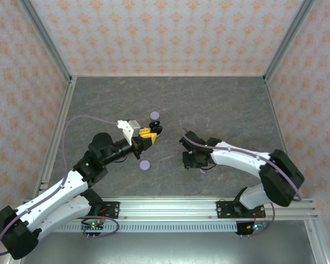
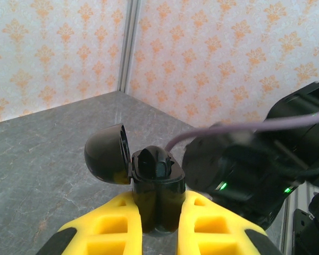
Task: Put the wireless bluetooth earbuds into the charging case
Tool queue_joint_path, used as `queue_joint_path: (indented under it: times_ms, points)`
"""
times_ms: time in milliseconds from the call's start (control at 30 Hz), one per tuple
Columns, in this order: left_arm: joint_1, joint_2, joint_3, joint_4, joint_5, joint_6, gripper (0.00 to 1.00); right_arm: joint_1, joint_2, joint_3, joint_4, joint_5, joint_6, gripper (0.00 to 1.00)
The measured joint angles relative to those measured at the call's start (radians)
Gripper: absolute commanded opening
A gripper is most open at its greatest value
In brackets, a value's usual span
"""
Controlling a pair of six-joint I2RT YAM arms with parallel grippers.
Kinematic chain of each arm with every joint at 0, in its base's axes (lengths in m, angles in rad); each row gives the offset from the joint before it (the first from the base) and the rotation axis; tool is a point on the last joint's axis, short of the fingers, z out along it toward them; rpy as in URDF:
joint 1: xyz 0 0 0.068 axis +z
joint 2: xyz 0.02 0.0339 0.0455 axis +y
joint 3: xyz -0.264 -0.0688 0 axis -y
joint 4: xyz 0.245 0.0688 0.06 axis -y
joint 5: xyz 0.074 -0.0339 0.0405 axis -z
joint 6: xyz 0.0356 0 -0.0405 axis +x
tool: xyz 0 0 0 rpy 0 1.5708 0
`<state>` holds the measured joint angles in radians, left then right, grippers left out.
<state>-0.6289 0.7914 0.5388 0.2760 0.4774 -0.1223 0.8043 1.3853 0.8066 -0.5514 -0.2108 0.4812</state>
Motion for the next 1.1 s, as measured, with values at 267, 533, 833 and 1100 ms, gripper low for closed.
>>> queue_joint_path:
  times_ms: [267,533,833,1100]
  points:
    - [0.000,-0.002,-0.010,0.021,0.008,-0.018,0.04,-0.046,-0.322,0.042,0.076,-0.014,-0.064,0.19]
    - [0.000,0.014,-0.010,0.087,0.042,-0.050,0.04,-0.046,-0.441,0.199,0.206,-0.064,-0.155,0.19]
    - [0.000,0.036,-0.010,0.172,0.072,-0.101,0.04,-0.011,-0.414,0.217,0.415,-0.154,-0.217,0.19]
    - [-0.013,0.036,-0.010,0.208,0.087,-0.116,0.04,0.011,-0.352,0.217,0.513,-0.202,-0.240,0.19]
